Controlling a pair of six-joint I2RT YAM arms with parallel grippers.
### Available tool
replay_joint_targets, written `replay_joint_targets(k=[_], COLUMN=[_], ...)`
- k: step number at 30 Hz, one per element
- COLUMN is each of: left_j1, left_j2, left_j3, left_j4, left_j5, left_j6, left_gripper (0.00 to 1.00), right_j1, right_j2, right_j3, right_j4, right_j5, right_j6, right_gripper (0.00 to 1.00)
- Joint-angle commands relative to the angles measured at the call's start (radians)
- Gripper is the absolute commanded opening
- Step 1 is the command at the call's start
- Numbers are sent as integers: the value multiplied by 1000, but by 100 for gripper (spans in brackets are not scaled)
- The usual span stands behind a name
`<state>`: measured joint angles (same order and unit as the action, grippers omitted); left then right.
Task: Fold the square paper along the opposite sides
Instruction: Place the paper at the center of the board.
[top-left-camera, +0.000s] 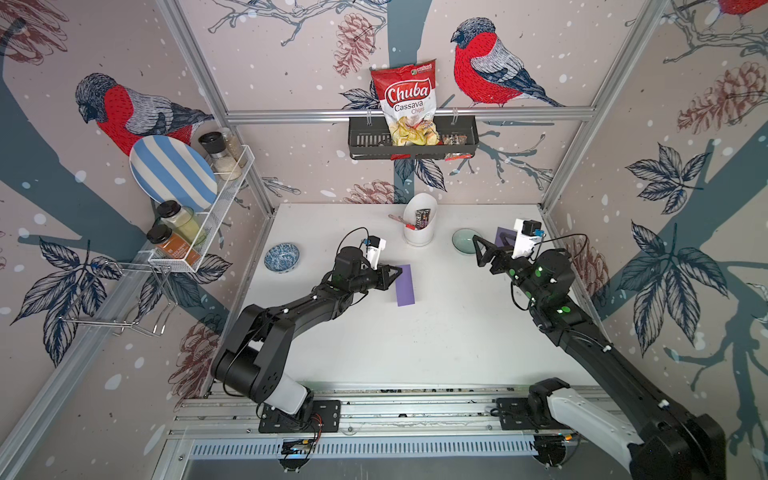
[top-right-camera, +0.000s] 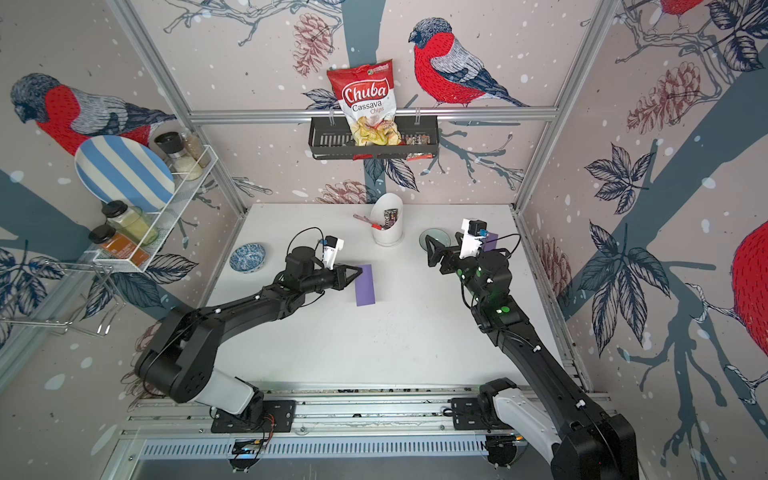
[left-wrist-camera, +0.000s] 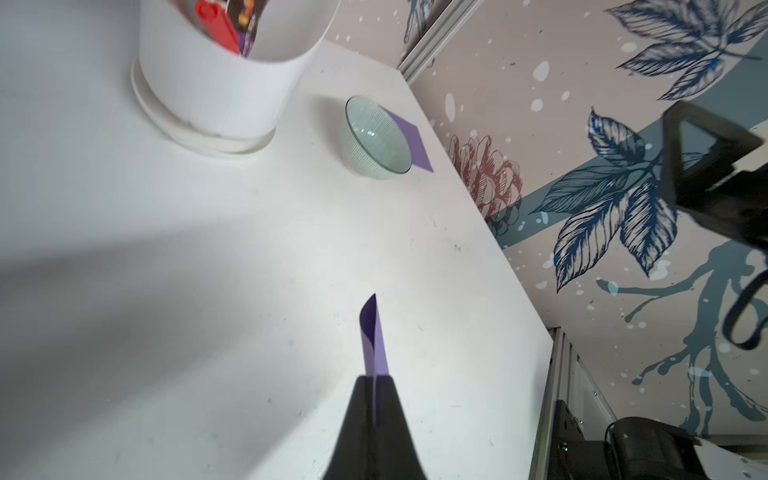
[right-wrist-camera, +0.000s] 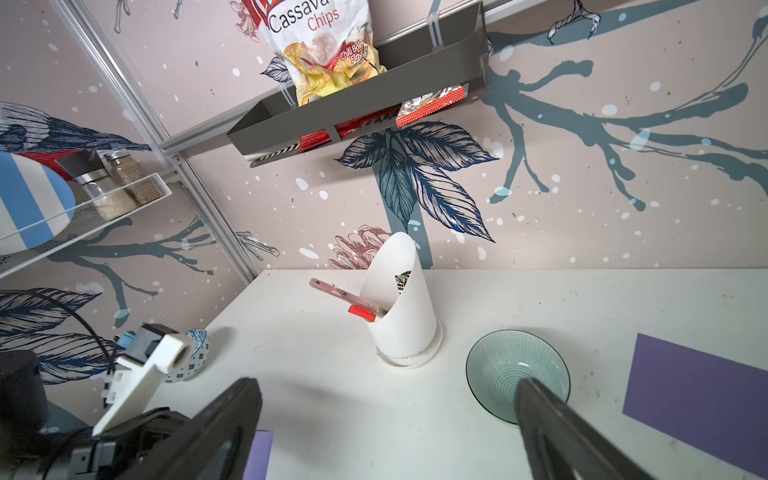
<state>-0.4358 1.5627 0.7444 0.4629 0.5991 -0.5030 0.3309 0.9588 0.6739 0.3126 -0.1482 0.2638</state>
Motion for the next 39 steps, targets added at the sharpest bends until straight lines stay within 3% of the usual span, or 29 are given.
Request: replay_joint_targets(k=[1, 6, 20, 21, 22, 26, 30, 39], left_j1=[3, 3, 3, 3, 3, 2, 3, -10], left_j2=[57, 132, 262, 264, 267, 258, 254, 175], left_j3=[-1, 29, 117, 124, 128, 140, 155, 185], left_j4=[99, 25, -225, -241, -256, -291, -335, -402], left_j5=[36, 34, -146, -156, -171, -222, -273, -399], left_j6=[-27, 16, 110, 112, 115, 116, 118, 122], left_gripper=[0, 0, 0, 3, 12, 55, 78, 93], right_j1=[-11, -24, -36, -38, -36, -36, -36, -36], right_j2=[3, 22, 114, 119, 125, 136, 137, 143], right_j3=[0, 3, 50, 57, 63, 75, 73, 74], right_j4=[33, 35, -19, -28, -39, -56, -56, -68], right_j5=[-26, -47, -68, -71, -74, -87, -114, -129], right_j6=[17, 13, 16, 14, 10, 5, -9, -20], right_gripper=[100, 100, 100, 100, 100, 100, 100, 100])
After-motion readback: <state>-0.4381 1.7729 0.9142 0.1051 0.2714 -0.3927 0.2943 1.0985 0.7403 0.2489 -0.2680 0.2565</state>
